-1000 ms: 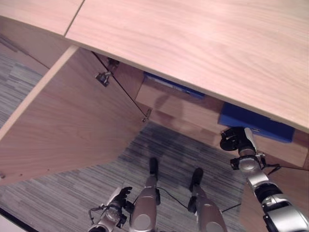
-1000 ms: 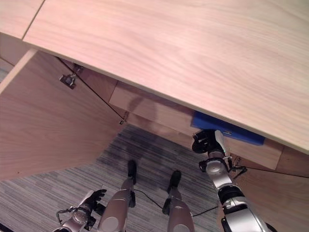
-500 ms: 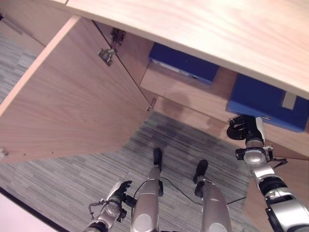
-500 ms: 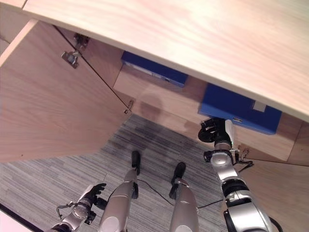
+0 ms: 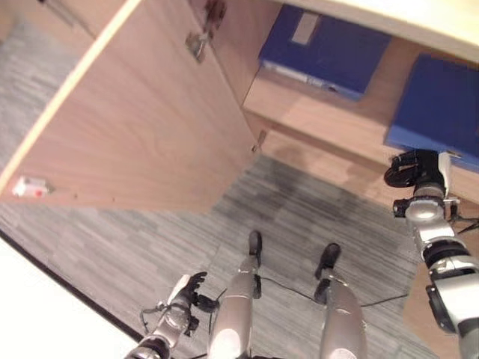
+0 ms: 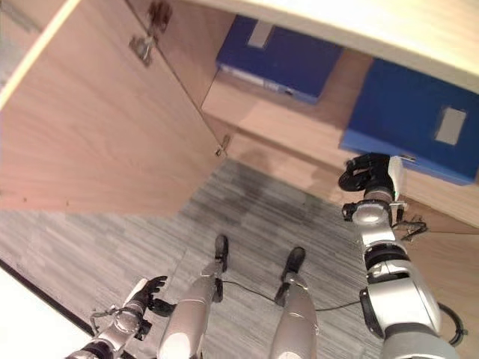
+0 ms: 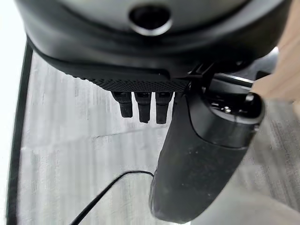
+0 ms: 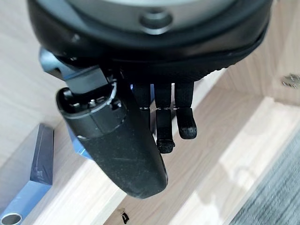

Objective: Put the empty folder in the office cabinet

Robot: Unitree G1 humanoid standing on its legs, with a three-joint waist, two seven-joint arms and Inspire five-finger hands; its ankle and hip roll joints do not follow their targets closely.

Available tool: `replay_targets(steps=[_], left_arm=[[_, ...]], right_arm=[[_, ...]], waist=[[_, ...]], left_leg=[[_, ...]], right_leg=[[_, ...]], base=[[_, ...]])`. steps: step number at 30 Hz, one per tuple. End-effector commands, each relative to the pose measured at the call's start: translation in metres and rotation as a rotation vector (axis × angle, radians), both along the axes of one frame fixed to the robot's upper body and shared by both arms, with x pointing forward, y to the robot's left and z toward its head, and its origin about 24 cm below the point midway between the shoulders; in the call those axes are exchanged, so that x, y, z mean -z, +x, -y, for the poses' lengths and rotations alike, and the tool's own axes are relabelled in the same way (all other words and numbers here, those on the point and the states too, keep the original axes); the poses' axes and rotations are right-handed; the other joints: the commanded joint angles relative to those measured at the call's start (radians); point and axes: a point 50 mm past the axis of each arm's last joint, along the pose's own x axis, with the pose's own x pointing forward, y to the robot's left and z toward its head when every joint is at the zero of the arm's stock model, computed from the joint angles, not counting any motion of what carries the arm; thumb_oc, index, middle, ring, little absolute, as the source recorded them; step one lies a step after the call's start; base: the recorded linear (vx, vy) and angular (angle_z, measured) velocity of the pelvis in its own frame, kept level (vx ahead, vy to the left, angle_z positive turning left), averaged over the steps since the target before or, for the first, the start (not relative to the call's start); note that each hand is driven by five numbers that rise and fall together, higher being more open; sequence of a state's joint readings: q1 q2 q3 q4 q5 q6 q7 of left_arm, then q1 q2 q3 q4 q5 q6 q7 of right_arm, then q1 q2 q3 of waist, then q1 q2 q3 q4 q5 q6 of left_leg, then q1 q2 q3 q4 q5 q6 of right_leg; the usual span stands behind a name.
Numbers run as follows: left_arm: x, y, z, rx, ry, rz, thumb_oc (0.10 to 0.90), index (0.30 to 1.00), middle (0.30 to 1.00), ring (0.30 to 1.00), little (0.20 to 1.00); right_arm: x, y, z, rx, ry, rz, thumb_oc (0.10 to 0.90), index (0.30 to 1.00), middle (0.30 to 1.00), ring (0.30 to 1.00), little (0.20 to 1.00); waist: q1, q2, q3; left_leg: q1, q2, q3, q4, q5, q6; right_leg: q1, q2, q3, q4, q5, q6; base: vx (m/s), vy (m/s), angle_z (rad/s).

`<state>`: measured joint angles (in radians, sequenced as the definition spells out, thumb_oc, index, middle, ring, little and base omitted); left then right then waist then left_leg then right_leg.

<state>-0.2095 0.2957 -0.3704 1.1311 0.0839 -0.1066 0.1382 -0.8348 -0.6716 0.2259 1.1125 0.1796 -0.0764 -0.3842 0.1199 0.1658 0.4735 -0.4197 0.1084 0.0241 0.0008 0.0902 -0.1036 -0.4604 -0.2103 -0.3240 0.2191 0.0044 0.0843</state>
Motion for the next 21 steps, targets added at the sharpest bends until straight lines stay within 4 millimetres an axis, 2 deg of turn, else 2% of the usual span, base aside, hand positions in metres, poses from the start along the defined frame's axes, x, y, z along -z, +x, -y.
replay_targets(steps=[1,2,3,6,10,12,13,15,17,20,21], left_arm=[[0.016,-0.039,-0.016,0.025,0.065,-0.141,0.8,0.9,0.9,0.9,0.9],[0.016,-0.039,-0.016,0.025,0.064,-0.141,0.8,0.9,0.9,0.9,0.9],[0.017,-0.041,-0.016,0.03,0.066,-0.146,0.8,0.9,0.9,0.9,0.9],[0.017,-0.043,-0.017,0.033,0.068,-0.153,0.8,0.9,0.9,0.9,0.9],[0.017,-0.041,-0.018,0.023,0.067,-0.148,0.8,0.9,0.9,0.9,0.9],[0.016,-0.037,-0.017,0.006,0.064,-0.139,0.8,0.9,0.9,0.9,0.9],[0.015,-0.032,-0.015,-0.013,0.054,-0.127,0.8,0.9,0.9,0.9,0.9],[0.012,-0.025,-0.013,-0.042,0.044,-0.107,0.8,0.9,0.9,0.9,0.9],[0.01,-0.02,-0.014,-0.059,0.041,-0.096,0.8,0.9,0.9,0.9,0.9],[0.007,-0.013,-0.012,-0.081,0.029,-0.077,0.8,0.9,0.9,0.9,0.9],[0.008,-0.012,-0.009,-0.085,0.015,-0.075,0.8,0.9,0.9,0.9,0.9]], right_arm=[[-0.083,-0.005,0.035,0.137,-0.116,0.217,0.4,0.3,0.3,0.3,0.3],[-0.084,-0.005,0.035,0.136,-0.116,0.217,0.4,0.3,0.3,0.3,0.3],[-0.098,-0.004,0.035,0.139,-0.138,0.247,0.4,0.3,0.3,0.3,0.3],[-0.114,-0.006,0.038,0.148,-0.153,0.29,0.4,0.3,0.3,0.3,0.3],[-0.124,-0.005,0.033,0.128,-0.148,0.353,0.4,0.3,0.3,0.3,0.3],[-0.13,-0.004,0.023,0.087,-0.135,0.426,0.4,0.3,0.3,0.3,0.3],[-0.132,-0.006,0.006,0.021,-0.149,0.507,0.4,0.3,0.3,0.3,0.3],[-0.125,-0.016,-0.008,-0.026,-0.145,0.598,0.4,0.3,0.3,0.3,0.3],[-0.119,-0.022,-0.012,-0.034,-0.134,0.63,0.4,0.3,0.3,0.3,0.3],[-0.114,-0.043,-0.023,-0.07,-0.145,0.725,0.4,0.3,0.3,0.3,0.3],[-0.11,-0.051,-0.033,-0.11,-0.129,0.777,0.4,0.3,0.3,0.3,0.3]], waist=[[0.044,-0.007,-0.042],[0.044,-0.006,-0.041],[0.045,-0.005,-0.046],[0.046,-0.006,-0.054],[0.043,-0.011,-0.064],[0.037,-0.018,-0.072],[0.027,-0.024,-0.076],[0.015,-0.034,-0.083],[0.01,-0.038,-0.088],[-0.01,-0.047,-0.096],[-0.025,-0.052,-0.098]], left_leg=[[0.111,0.086,-0.034,-0.048,0.026,-0.067],[0.111,0.086,-0.034,-0.049,0.026,-0.067],[0.117,0.085,-0.034,-0.056,0.028,-0.069],[0.125,0.084,-0.033,-0.058,0.025,-0.067],[0.138,0.083,-0.033,-0.059,0.02,-0.066],[0.146,0.083,-0.034,-0.059,0.016,-0.065],[0.154,0.084,-0.033,-0.059,0.009,-0.064],[0.163,0.085,-0.034,-0.06,0.003,-0.063],[0.167,0.086,-0.033,-0.06,0.0,-0.063],[0.174,0.087,-0.032,-0.064,-0.002,-0.06],[0.183,0.088,-0.027,-0.067,-0.006,-0.059]], right_leg=[[0.031,-0.022,0.003,0.091,-0.112,0.072],[0.032,-0.022,0.003,0.091,-0.112,0.072],[0.035,-0.021,0.002,0.088,-0.112,0.073],[0.041,-0.022,0.001,0.091,-0.114,0.072],[0.055,-0.022,-0.002,0.092,-0.118,0.071],[0.065,-0.019,-0.001,0.092,-0.121,0.07],[0.074,-0.018,-0.002,0.091,-0.124,0.069],[0.084,-0.015,-0.003,0.09,-0.128,0.07],[0.088,-0.013,-0.005,0.088,-0.129,0.069],[0.094,-0.009,-0.008,0.081,-0.123,0.069],[0.097,-0.007,-0.004,0.083,-0.124,0.069]], base=[[0.03,-0.007,-0.13],[0.05,-0.013,-0.09],[0.04,-0.006,0.02],[0.05,0.002,0.11],[0.04,0.0,0.0],[0.06,-0.002,-0.02],[0.1,-0.001,-0.07],[0.08,-0.008,-0.06],[0.05,-0.012,0.11],[0.04,-0.001,0.15],[0.05,0.0,0.09]])
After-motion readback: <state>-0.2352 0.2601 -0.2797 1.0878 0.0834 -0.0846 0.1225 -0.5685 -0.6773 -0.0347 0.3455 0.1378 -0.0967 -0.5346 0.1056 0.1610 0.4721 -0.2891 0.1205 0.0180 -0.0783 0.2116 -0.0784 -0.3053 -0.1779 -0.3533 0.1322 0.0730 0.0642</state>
